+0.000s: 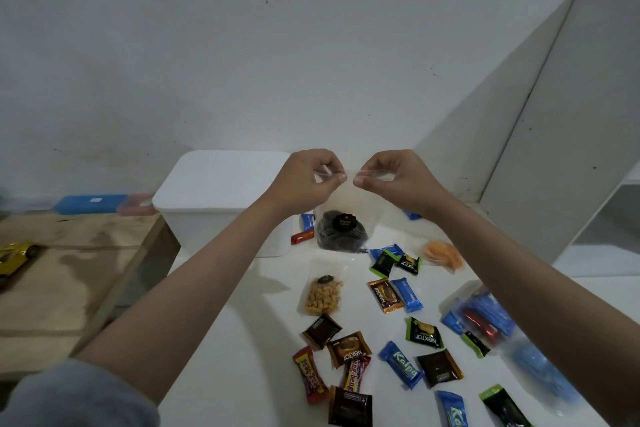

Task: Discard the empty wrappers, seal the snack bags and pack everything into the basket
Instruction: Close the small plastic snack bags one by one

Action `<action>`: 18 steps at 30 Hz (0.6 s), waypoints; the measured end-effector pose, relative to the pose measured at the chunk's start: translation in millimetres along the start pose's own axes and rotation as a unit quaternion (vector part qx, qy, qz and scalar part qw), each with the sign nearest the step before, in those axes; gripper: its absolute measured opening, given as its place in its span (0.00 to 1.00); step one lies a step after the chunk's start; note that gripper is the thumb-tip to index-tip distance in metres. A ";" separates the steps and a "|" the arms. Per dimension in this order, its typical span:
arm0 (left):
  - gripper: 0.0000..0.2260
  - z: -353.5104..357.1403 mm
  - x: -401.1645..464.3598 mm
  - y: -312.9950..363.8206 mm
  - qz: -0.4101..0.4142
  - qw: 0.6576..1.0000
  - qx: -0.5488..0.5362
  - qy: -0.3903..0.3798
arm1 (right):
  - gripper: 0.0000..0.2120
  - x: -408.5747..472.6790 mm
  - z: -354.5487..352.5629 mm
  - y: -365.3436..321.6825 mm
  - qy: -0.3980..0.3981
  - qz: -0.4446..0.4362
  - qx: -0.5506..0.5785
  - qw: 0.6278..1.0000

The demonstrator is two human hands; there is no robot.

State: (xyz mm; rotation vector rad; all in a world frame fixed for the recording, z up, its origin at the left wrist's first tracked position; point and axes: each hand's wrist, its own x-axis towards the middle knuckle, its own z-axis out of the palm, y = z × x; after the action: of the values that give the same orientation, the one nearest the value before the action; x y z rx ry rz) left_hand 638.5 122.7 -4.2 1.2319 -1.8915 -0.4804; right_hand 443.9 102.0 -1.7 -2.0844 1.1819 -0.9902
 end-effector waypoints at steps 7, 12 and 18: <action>0.03 -2.8 -3.3 3.6 -0.012 1.000 0.019 -0.014 | 0.04 -2.7 -0.5 -2.6 -0.001 0.000 0.002 1.000; 0.02 -5.3 -4.5 7.5 -0.033 0.997 0.042 -0.050 | 0.03 -5.6 2.2 -2.7 -0.002 0.008 0.012 1.000; 0.03 -4.6 -7.1 6.4 -0.030 0.999 0.013 -0.018 | 0.07 -8.6 2.2 0.8 0.017 0.033 0.059 0.998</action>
State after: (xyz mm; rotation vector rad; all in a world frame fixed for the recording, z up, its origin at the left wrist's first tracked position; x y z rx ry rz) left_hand 639.8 132.4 -0.1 1.3079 -1.9023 -0.5139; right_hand 442.3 109.3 -6.4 -1.9318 1.1732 -1.0425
